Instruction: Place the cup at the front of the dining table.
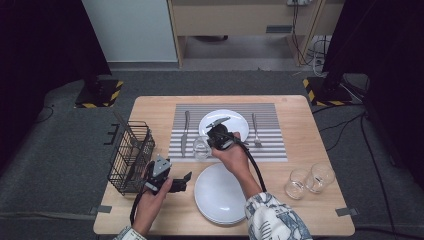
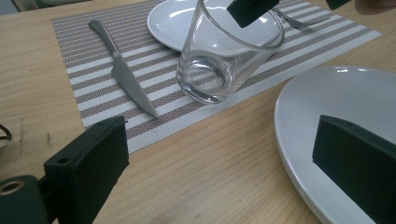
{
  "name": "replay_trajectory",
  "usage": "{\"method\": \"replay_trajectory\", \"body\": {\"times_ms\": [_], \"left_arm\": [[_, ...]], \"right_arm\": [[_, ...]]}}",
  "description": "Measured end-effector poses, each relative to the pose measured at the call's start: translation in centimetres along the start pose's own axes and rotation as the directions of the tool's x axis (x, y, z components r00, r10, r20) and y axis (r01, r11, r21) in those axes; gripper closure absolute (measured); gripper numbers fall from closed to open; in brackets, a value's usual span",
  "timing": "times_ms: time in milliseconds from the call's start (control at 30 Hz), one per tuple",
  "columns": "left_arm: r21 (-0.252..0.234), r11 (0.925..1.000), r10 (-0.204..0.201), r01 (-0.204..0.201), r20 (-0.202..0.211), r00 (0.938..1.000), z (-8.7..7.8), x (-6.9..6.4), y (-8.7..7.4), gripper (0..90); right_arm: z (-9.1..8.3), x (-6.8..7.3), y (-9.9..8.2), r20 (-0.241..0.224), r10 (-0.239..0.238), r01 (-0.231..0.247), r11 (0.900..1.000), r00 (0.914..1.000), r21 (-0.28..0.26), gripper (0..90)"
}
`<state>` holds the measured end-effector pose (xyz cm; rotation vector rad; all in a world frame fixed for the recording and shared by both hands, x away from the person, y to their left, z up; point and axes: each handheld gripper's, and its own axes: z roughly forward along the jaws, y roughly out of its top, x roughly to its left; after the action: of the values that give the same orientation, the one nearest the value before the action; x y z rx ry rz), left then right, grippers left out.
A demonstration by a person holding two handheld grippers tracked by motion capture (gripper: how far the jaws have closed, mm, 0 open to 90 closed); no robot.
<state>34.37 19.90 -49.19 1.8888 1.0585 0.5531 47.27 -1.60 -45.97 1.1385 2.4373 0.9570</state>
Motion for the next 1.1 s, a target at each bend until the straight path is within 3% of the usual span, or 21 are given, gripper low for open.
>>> {"method": "replay_trajectory", "body": {"times_ms": [1100], "left_arm": [[0.006, 1.0000, 0.006, -0.006, 0.002, 1.0000, 0.12, -0.13, -0.08, 3.2]], "right_arm": [[0.46, -0.44, -0.03, -0.016, 0.061, -0.062, 0.9959, 0.9980, -0.066, 83.5]]}}
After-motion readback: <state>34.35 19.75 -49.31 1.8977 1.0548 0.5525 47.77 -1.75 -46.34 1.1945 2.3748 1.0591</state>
